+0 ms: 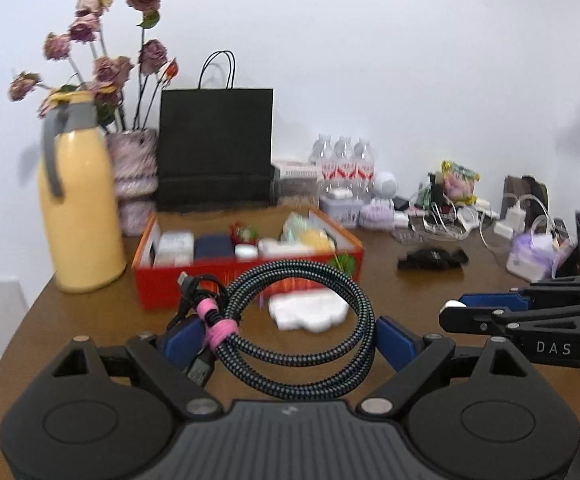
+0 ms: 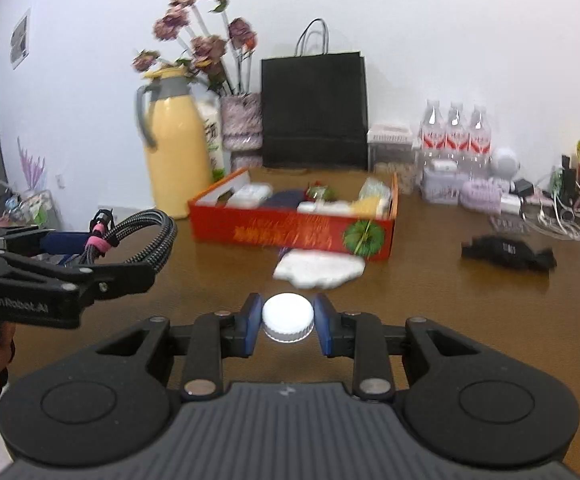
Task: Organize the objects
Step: 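Carry the braided cable and white cap over the cardboard box, then lower the cable and cap into the box and open both tools, then withdraw both open tools from the box toward the white cloth, then grasp the white cloth with both tools pinching its edges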
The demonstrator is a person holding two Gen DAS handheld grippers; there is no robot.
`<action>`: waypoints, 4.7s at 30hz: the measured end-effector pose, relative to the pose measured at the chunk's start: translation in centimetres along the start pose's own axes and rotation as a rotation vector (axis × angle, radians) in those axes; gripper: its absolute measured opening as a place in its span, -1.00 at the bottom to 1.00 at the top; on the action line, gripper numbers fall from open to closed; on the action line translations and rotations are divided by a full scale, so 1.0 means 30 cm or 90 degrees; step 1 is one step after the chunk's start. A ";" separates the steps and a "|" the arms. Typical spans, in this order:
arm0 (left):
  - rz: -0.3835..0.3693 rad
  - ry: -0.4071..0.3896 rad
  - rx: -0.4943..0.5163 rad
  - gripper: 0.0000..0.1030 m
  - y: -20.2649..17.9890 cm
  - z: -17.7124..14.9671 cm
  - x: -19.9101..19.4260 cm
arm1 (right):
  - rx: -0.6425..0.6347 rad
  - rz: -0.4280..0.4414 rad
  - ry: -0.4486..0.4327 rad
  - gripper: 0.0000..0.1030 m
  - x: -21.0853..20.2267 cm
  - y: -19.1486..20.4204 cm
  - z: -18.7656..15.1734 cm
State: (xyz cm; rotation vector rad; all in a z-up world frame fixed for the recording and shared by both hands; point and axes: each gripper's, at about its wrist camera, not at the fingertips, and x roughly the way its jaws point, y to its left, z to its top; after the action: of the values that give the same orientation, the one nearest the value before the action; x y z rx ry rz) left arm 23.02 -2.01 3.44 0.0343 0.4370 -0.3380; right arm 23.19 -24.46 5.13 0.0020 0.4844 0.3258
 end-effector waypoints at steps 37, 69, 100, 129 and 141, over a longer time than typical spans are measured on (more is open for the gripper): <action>0.061 0.244 0.020 0.80 0.308 0.319 0.841 | 0.015 -0.018 0.083 0.39 0.665 -0.222 0.423; 0.051 0.023 -0.025 1.00 0.150 0.245 0.063 | 0.008 0.010 -0.009 0.94 0.094 -0.070 0.251; 0.091 0.111 -0.067 0.97 -0.016 -0.242 -0.322 | 0.008 -0.006 0.045 1.00 -0.272 0.145 -0.203; -0.004 0.155 -0.097 -0.59 0.047 -0.072 0.698 | 0.086 -0.004 0.118 -0.51 0.700 -0.240 0.007; -0.001 0.123 -0.099 -0.97 -0.029 -0.205 0.263 | 0.080 -0.005 0.048 -0.84 0.261 -0.052 -0.133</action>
State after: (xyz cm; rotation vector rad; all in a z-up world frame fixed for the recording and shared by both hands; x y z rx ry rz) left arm 26.94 -4.67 -5.42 -0.0852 0.6533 -0.3028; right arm 28.38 -23.82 -2.12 0.1098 0.5794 0.2880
